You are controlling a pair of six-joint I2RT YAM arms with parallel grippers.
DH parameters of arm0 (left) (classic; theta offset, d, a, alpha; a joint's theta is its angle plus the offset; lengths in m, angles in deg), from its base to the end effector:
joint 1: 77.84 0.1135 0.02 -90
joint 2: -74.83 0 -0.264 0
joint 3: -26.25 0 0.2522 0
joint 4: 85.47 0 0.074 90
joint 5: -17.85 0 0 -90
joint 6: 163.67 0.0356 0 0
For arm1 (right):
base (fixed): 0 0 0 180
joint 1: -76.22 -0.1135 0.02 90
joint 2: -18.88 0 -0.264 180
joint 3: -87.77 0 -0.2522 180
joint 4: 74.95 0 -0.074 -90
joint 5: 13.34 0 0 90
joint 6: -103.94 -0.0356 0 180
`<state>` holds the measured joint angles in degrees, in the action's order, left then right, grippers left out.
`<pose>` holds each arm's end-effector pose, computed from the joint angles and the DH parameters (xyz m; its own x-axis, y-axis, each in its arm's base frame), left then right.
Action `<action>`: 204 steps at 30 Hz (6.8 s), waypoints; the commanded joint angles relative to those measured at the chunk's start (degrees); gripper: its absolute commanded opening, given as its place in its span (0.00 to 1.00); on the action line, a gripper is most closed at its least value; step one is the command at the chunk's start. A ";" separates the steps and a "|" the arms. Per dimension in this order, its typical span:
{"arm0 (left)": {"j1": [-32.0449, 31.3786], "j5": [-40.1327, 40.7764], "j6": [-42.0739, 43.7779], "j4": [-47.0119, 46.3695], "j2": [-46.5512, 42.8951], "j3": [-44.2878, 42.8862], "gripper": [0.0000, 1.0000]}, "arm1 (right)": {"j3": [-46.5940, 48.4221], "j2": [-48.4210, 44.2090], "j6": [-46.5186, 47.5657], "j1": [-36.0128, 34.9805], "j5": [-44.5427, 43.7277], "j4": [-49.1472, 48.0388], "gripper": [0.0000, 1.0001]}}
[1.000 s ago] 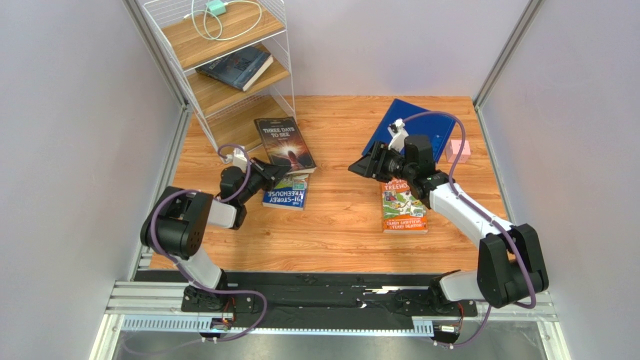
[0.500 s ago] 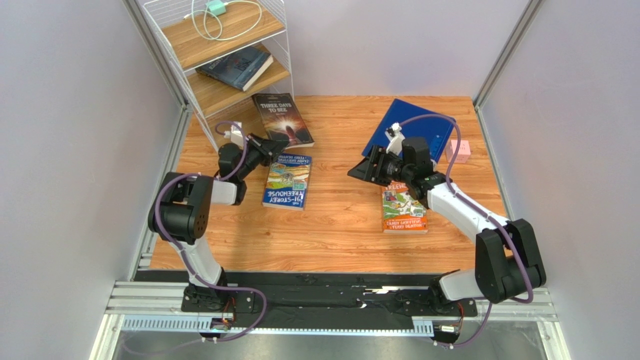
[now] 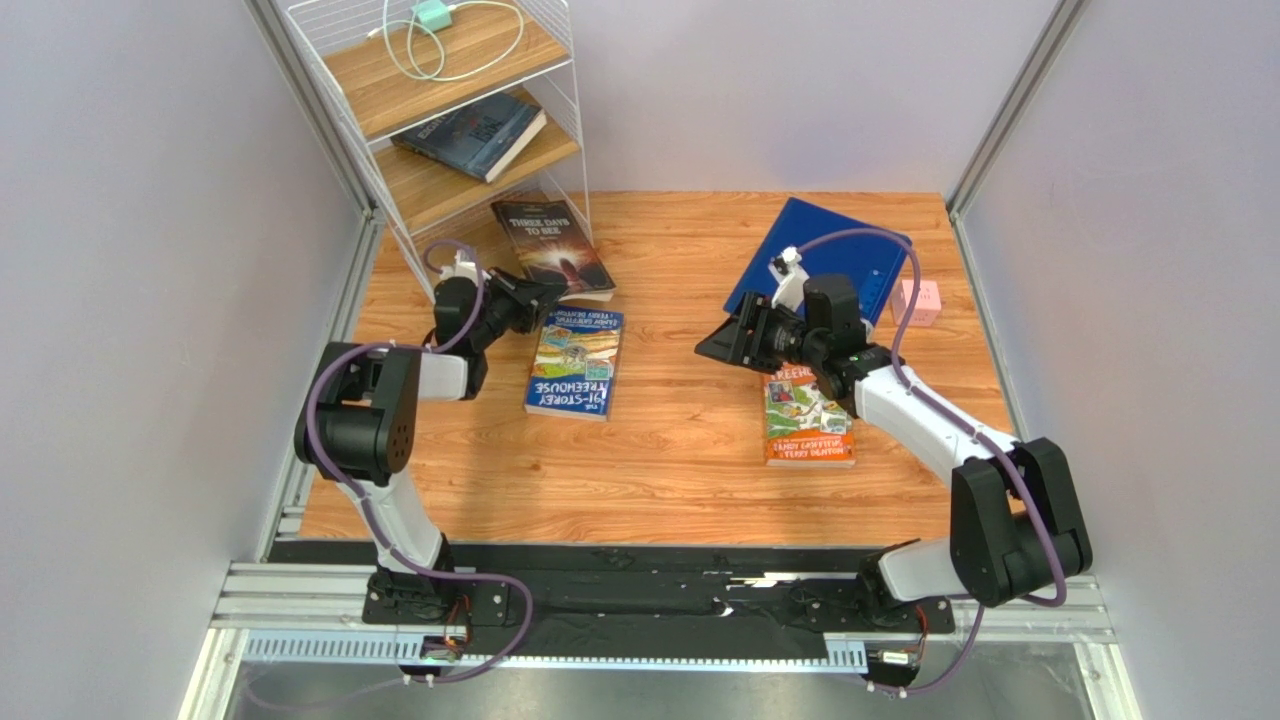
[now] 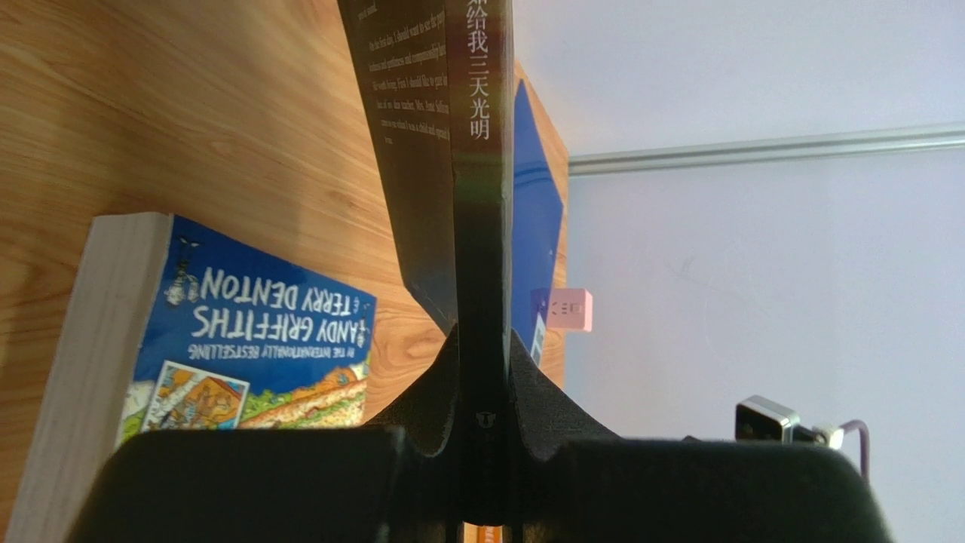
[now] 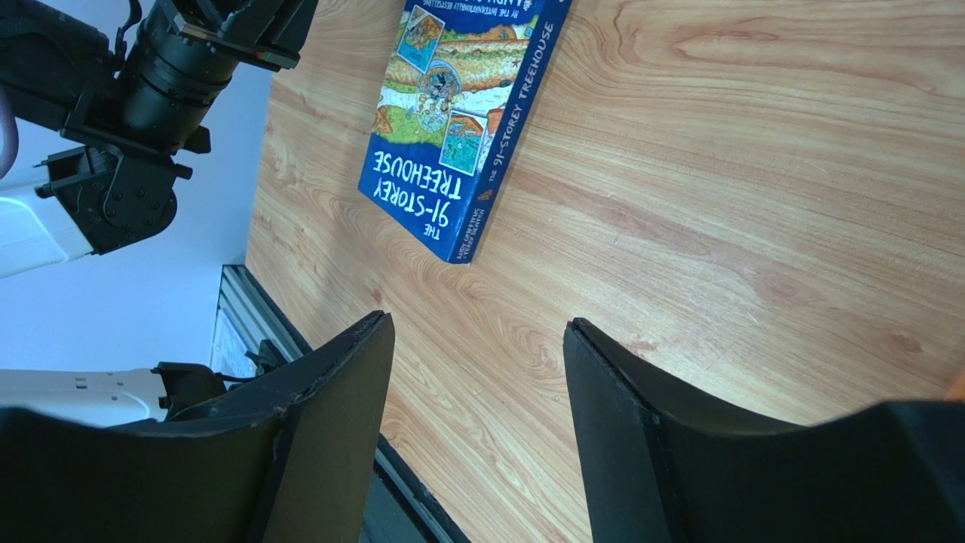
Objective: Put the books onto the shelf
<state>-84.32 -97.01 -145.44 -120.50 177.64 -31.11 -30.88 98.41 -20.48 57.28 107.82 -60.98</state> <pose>0.3560 -0.0555 0.1720 -0.5437 -0.8056 -0.2355 -0.0101 0.2868 -0.9579 0.2779 0.1148 0.2388 -0.8064 0.2347 -0.5428 -0.2864 0.6480 0.7057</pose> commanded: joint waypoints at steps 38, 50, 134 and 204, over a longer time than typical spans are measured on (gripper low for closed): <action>1.47 8.95 13.41 35.42 7.59 -27.07 0.27 | -2.42 1.86 1.98 0.22 2.77 -2.40 0.60; 1.38 13.70 18.86 50.46 5.83 -31.11 0.64 | -3.47 2.12 1.02 0.22 3.82 -4.07 0.60; -1.61 20.74 26.94 62.77 18.57 -45.43 0.00 | -4.44 6.43 1.81 0.04 4.61 -6.27 0.59; -2.48 12.21 34.24 44.15 12.88 -40.62 0.11 | -6.46 3.88 2.69 0.04 5.49 -5.92 0.59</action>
<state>-86.95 -83.22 -113.27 -67.13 199.78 -76.24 -36.47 104.57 -18.14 57.28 112.39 -64.22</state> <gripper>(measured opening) 0.107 0.589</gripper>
